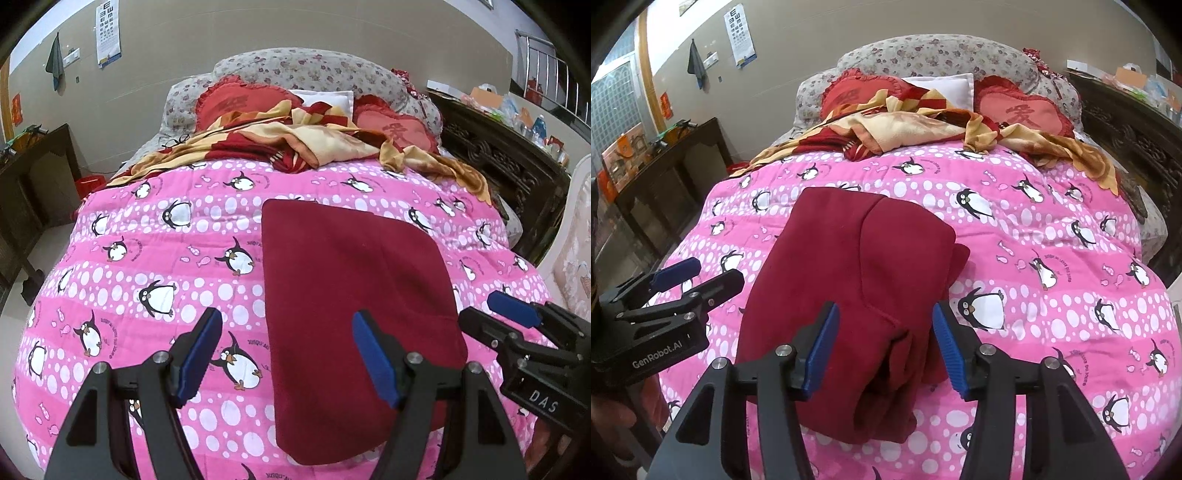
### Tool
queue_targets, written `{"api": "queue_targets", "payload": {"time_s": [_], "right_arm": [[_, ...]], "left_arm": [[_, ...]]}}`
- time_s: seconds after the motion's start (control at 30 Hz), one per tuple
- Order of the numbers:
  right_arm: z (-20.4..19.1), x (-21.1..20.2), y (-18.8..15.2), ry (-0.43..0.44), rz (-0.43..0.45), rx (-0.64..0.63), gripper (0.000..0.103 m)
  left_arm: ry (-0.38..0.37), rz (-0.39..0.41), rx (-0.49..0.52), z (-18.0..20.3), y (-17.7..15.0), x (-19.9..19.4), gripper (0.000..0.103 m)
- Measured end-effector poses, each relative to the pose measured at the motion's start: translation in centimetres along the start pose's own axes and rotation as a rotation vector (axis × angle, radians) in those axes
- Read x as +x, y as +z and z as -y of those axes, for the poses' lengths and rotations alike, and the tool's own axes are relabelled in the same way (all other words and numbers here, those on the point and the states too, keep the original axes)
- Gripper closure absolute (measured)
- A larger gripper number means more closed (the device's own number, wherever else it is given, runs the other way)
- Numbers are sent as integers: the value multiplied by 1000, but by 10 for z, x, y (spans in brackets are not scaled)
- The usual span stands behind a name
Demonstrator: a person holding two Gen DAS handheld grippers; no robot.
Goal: Fold small clothes
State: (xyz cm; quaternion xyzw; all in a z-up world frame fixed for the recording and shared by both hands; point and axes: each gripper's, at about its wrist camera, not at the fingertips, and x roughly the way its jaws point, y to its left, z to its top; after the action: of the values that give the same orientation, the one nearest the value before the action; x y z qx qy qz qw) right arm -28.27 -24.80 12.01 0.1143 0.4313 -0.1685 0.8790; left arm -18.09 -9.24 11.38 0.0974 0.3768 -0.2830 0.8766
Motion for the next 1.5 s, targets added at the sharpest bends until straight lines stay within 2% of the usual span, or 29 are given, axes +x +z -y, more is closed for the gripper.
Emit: {"api": "queue_targets", "payload": {"time_s": [1.5], "right_arm": [[-5, 24, 0, 16, -57, 4, 35]], "left_arm": [[-1, -45, -31, -9, -6, 22, 26]]}}
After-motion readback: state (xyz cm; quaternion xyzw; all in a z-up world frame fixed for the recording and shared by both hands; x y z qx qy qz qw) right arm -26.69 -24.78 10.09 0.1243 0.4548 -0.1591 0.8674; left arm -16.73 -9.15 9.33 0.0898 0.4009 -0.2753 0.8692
